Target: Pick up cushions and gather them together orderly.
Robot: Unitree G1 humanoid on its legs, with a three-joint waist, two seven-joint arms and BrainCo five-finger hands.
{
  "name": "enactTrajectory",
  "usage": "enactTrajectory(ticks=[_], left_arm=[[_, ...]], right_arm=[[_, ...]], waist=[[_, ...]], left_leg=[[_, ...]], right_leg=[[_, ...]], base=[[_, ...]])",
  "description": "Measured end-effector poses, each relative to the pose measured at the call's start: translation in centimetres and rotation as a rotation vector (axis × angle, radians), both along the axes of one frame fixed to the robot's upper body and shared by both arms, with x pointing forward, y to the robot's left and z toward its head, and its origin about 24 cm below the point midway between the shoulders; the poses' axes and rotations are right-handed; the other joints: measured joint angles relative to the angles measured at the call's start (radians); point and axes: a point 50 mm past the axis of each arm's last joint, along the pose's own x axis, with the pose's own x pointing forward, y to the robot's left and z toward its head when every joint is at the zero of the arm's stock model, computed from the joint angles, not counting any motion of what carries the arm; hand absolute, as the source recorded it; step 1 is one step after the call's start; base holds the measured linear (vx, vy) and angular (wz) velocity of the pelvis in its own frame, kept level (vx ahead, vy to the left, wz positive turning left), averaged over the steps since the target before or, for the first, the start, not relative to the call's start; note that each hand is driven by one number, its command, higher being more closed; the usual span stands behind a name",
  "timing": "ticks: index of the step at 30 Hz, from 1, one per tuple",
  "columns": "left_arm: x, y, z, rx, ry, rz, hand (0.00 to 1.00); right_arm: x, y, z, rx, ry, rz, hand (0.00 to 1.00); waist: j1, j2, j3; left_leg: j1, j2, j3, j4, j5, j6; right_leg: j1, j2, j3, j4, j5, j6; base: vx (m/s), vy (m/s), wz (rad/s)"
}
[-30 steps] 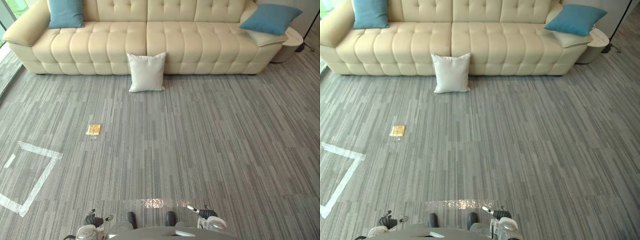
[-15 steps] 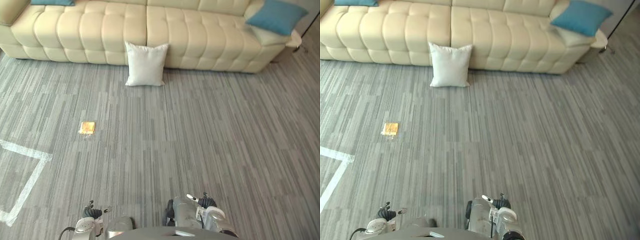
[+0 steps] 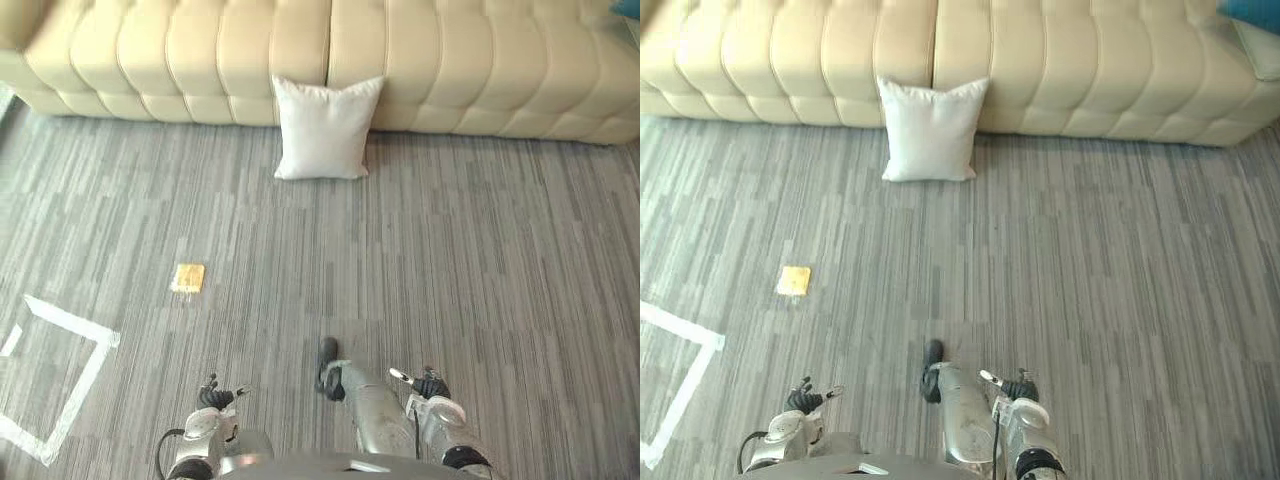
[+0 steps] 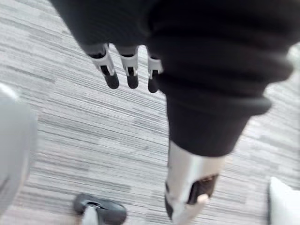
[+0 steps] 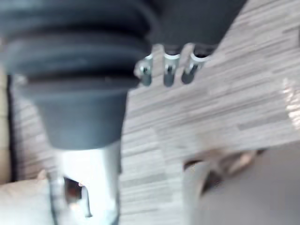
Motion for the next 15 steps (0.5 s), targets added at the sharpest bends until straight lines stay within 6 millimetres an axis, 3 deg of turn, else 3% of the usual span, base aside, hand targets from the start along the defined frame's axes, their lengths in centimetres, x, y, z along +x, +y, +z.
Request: enactTrajectory(ticks=[2, 3, 6, 8, 11, 12, 13, 14, 15], left_arm=[[0.3, 0.4, 0.3, -0.002, -0.028, 0.04, 0.0], [0.3, 0.7, 0.5, 0.002, -0.038, 0.051, 0.0], [0.8, 1.0, 0.8, 0.01, -0.063, 0.062, 0.0], [1.0, 1.4, 1.0, 0.023, -0.074, 0.06, 0.0], [1.1, 1.4, 1.1, 0.025, -0.08, 0.059, 0.0], [0.9, 1.4, 1.0, 0.025, -0.076, 0.06, 0.0], [0.3, 1.3, 0.7, 0.02, -0.059, 0.064, 0.0], [-0.1, 1.3, 0.6, 0.017, -0.05, 0.069, 0.0], [-0.2, 1.5, 0.5, 0.019, -0.045, 0.067, 0.0]], right_arm=[[-0.4, 0.1, 0.0, -0.002, 0.001, 0.005, 0.0], [-0.5, 0.1, -0.1, 0.001, 0.004, 0.0, 0.0], [-0.7, 0.1, -0.2, 0.014, 0.008, -0.017, 0.0], [-1.0, 0.3, -0.4, 0.021, 0.019, -0.014, 0.0], [-0.9, 0.7, -0.4, 0.035, 0.015, -0.026, 0.0], [-1.1, 0.7, -0.5, 0.037, 0.018, -0.031, 0.0], [-1.5, 0.7, -0.6, 0.038, 0.029, -0.033, 0.0], [-1.8, 0.7, -0.7, 0.038, 0.037, -0.035, 0.0], [-2.0, 1.4, -0.9, 0.057, 0.043, -0.035, 0.0]], waist=[[0.023, 0.0, 0.0], [0.033, 0.0, 0.0], [0.048, -0.001, -0.001], [0.067, -0.011, -0.002], [0.089, -0.033, 0.0], [0.094, -0.034, -0.006], [0.104, -0.026, -0.03], [0.112, -0.028, -0.047], [0.109, -0.051, -0.072]], left_leg=[[-0.103, 0.084, 0.078, 0.157, -0.04, 0.045], [-0.148, 0.102, 0.104, 0.176, -0.079, 0.053], [-0.273, 0.101, 0.146, 0.126, -0.161, 0.071], [-0.345, 0.069, 0.172, -0.051, -0.21, 0.082], [-0.382, 0.008, 0.17, -0.281, -0.192, 0.073], [-0.381, -0.017, 0.156, -0.38, -0.155, 0.081], [-0.381, -0.036, 0.14, -0.501, -0.08, 0.089], [-0.377, -0.04, 0.124, -0.487, 0.012, 0.107], [-0.378, -0.053, 0.146, -0.441, -0.02, 0.117]], right_leg=[[0.097, 0.024, 0.014, -0.022, -0.043, 0.004], [0.143, 0.028, 0.026, -0.04, -0.057, 0.008], [0.241, 0.027, 0.051, -0.118, -0.063, 0.024], [0.334, 0.006, 0.068, -0.186, -0.064, 0.046], [0.39, -0.034, 0.09, -0.217, -0.065, 0.064], [0.412, -0.048, 0.099, -0.228, -0.07, 0.086], [0.435, -0.06, 0.127, -0.24, -0.092, 0.133], [0.449, -0.071, 0.155, -0.24, -0.117, 0.173], [0.453, -0.103, 0.177, -0.231, -0.128, 0.191]], base=[[0.49, -0.12, -0.15], [0.38, -0.035, -0.16], [0.38, 0.036, -0.18], [0.48, 0.116, -0.17], [0.36, 0.166, -0.23], [0.51, 0.315, -0.54], [0.42, 0.299, -0.7], [0.45, 0.348, -0.81], [0.48, 0.341, -0.69]])
